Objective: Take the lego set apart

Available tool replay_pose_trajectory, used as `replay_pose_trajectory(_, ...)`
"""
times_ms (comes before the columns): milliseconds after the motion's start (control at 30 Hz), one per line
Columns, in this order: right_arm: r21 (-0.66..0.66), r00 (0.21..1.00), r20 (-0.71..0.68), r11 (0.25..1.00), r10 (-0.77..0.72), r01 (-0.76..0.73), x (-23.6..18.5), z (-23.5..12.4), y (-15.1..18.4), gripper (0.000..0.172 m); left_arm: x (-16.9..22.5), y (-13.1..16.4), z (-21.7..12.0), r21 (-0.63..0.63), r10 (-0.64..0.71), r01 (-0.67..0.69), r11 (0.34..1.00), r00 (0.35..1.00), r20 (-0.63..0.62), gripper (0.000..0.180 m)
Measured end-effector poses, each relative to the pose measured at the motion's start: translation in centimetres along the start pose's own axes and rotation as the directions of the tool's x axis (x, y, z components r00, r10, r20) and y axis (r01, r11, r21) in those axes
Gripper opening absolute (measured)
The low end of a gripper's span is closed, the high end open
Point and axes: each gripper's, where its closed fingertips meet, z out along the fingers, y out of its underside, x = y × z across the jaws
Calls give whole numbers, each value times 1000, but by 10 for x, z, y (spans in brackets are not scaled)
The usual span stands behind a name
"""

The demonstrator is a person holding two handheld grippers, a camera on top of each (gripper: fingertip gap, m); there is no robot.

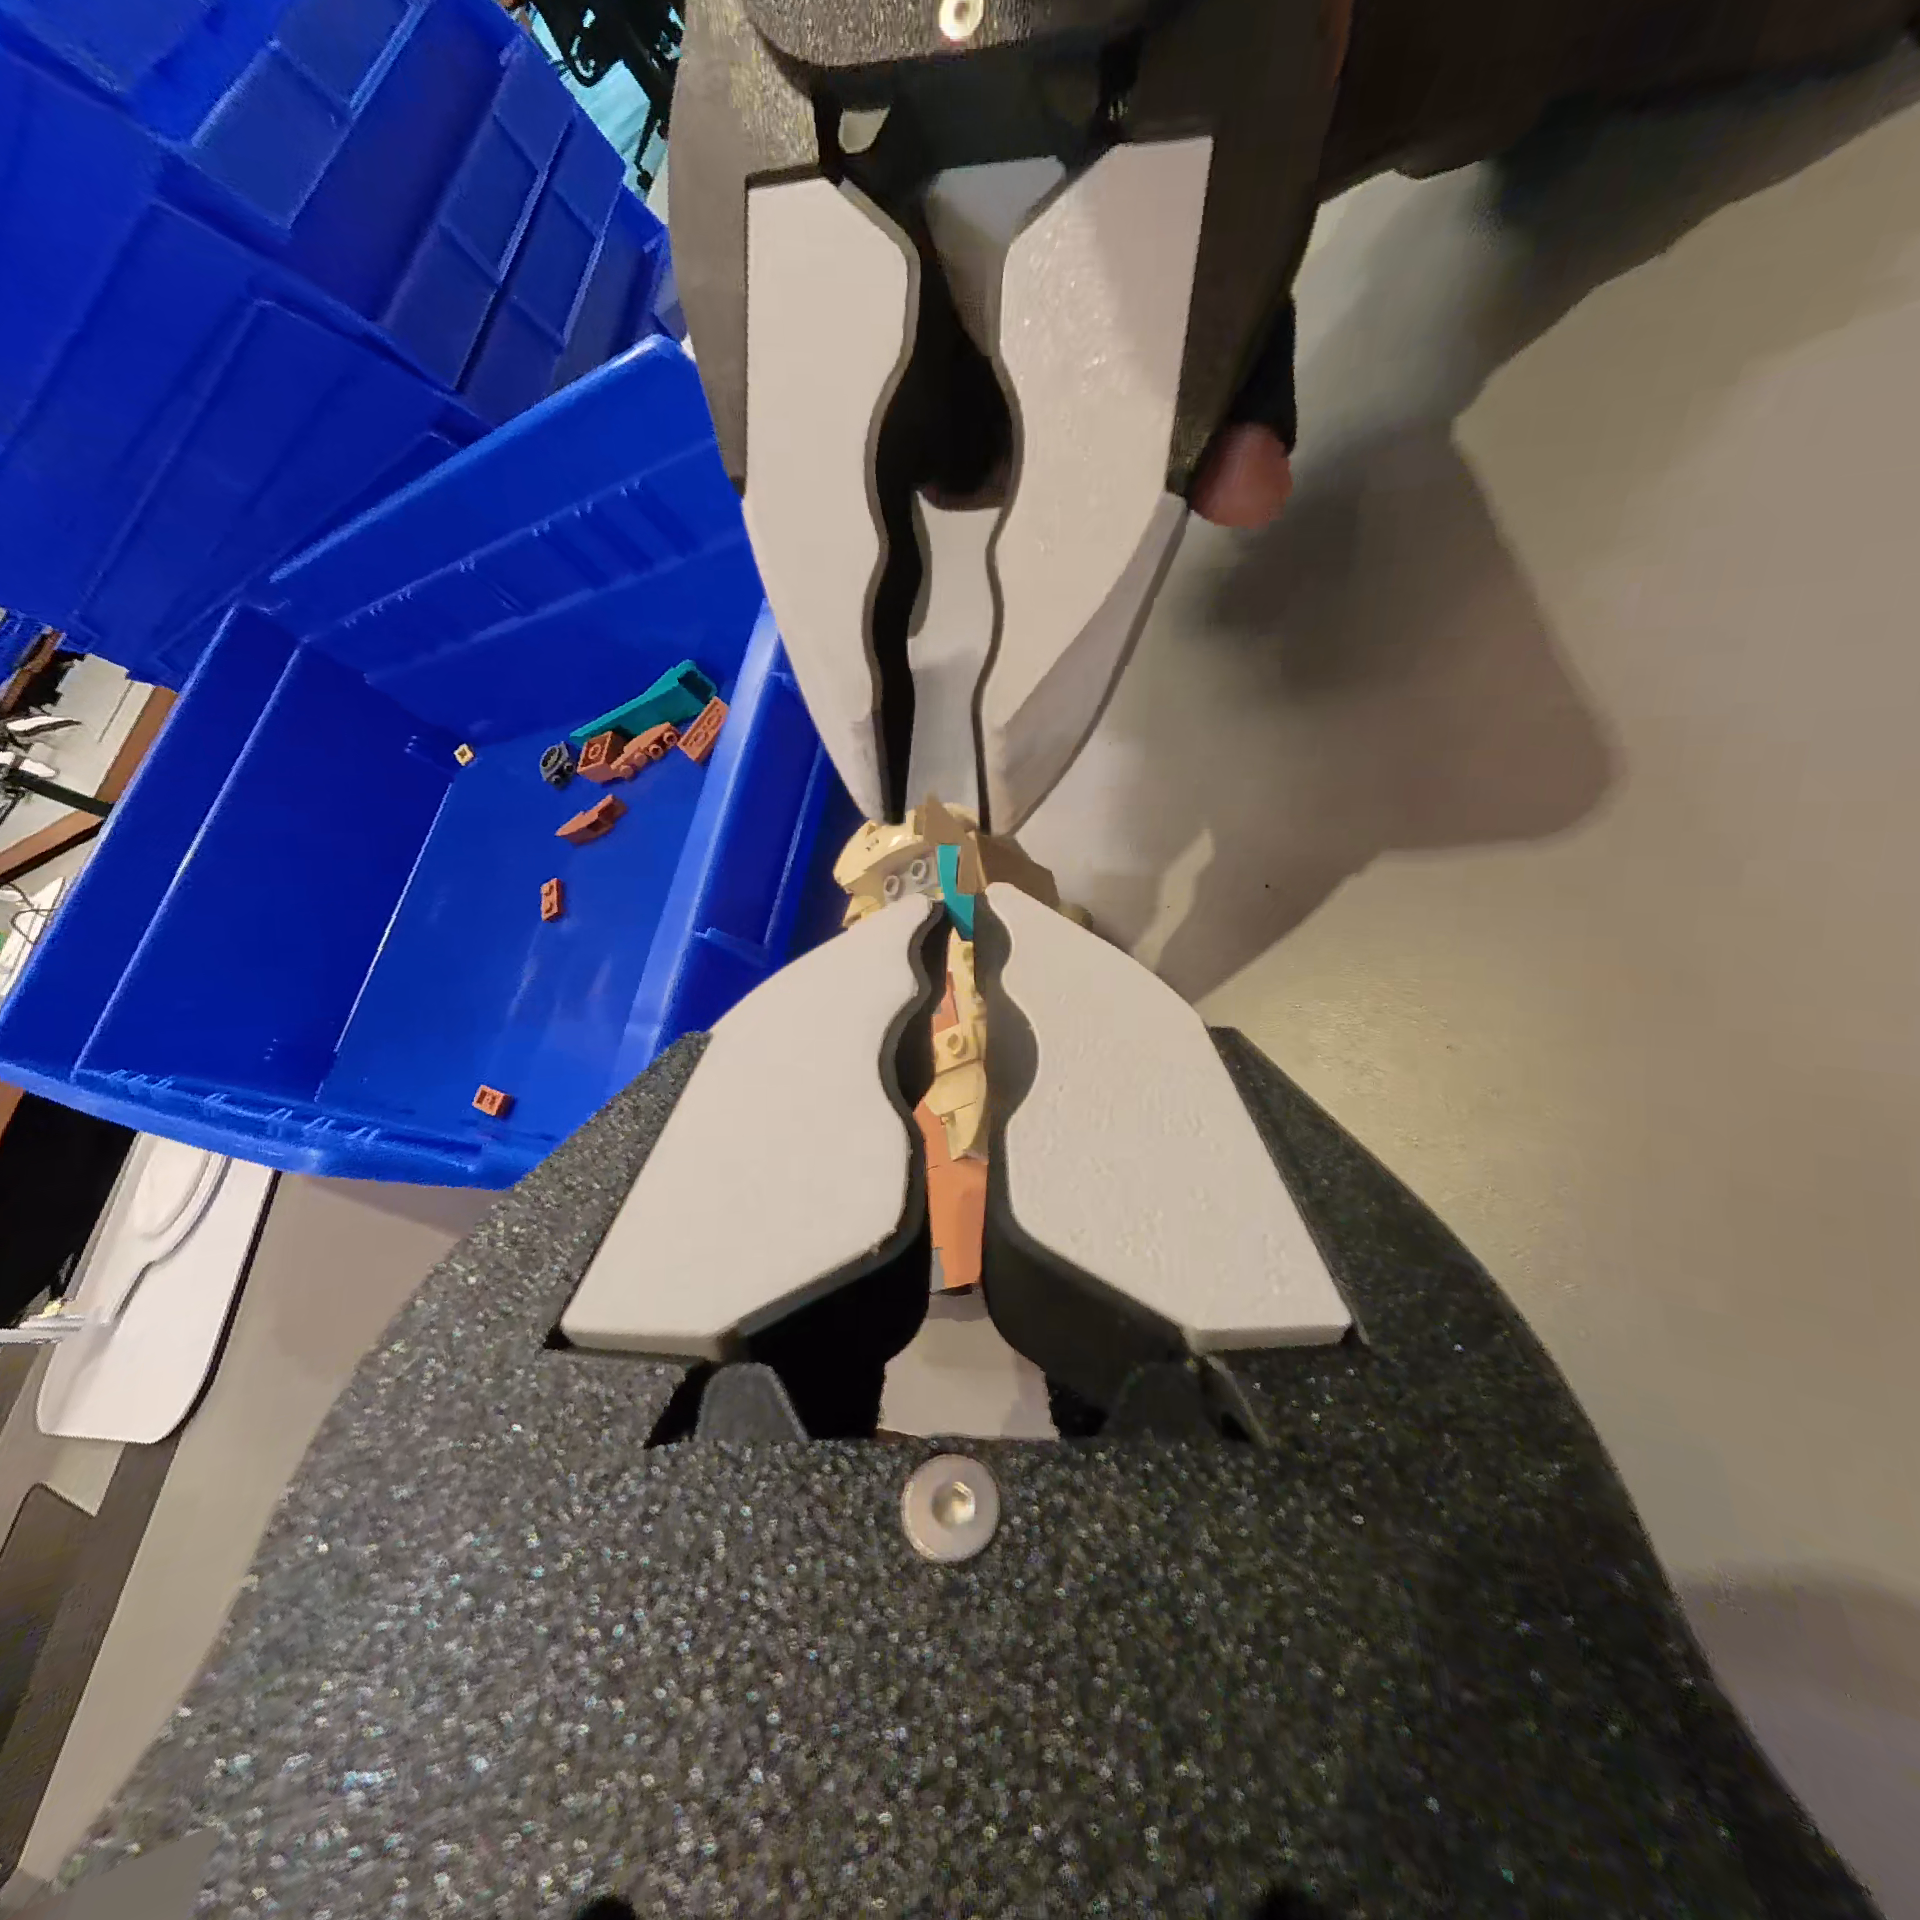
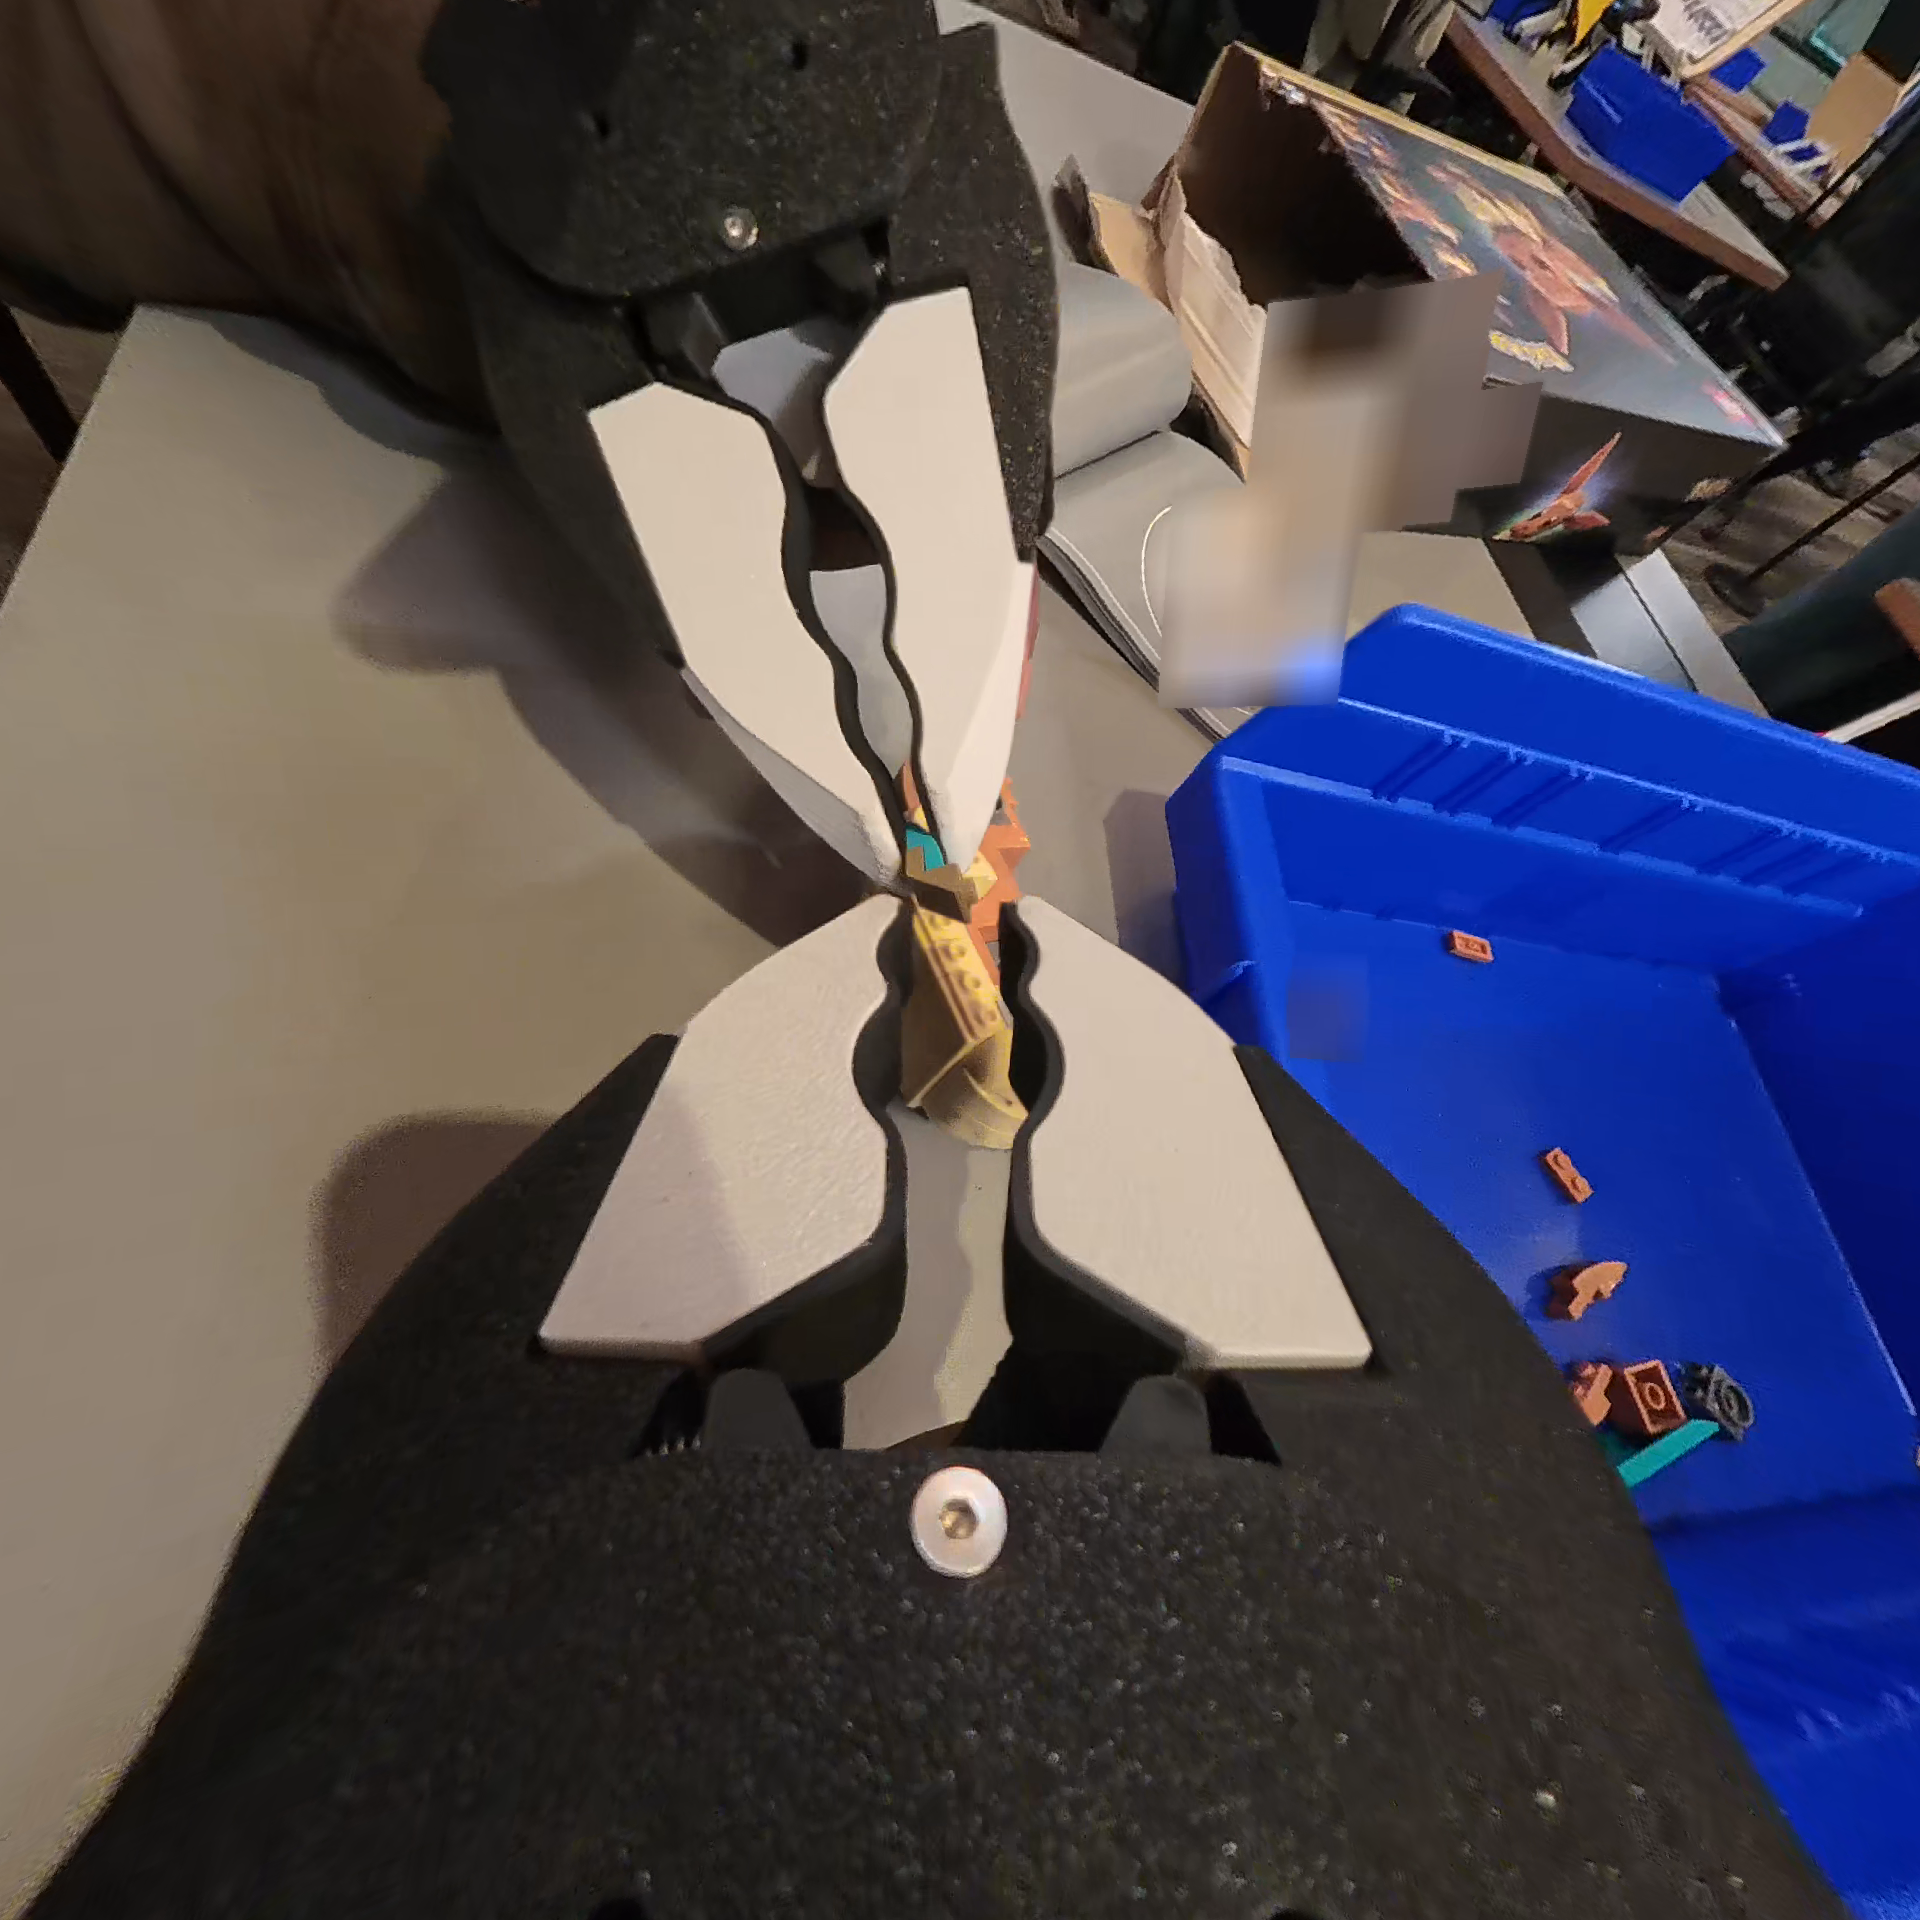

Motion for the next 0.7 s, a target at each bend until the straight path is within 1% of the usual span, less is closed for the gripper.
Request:
replay_pose_trajectory(133,-21,998,-14,998,-55,55,-3,4,2,11,2,0,1,-6,-3,3,1000,1000,-11,4)
replay_pose_trajectory(233,-26,992,-33,992,-121,120,-4,5,2,10,3,1,1,-6,-38,38,999,999,-31,4)
replay_pose_trajectory(400,-11,962,-77,965,-263,263,-4,2,-2,10,3,-3,-2,24,-159,162,987,983,-95,4)
replay_pose_trajectory(533,-7,936,-103,942,-336,337,-5,0,-4,10,4,-5,-4,39,-254,263,964,955,-151,4)
replay_pose_trajectory(633,-34,907,-133,916,-400,399,-3,0,-2,6,5,-6,-5,39,-320,334,942,927,-198,4)
replay_pose_trajectory(700,-31,903,-135,913,-408,408,-4,0,-3,6,7,-7,-5,46,-341,360,932,913,-224,4)
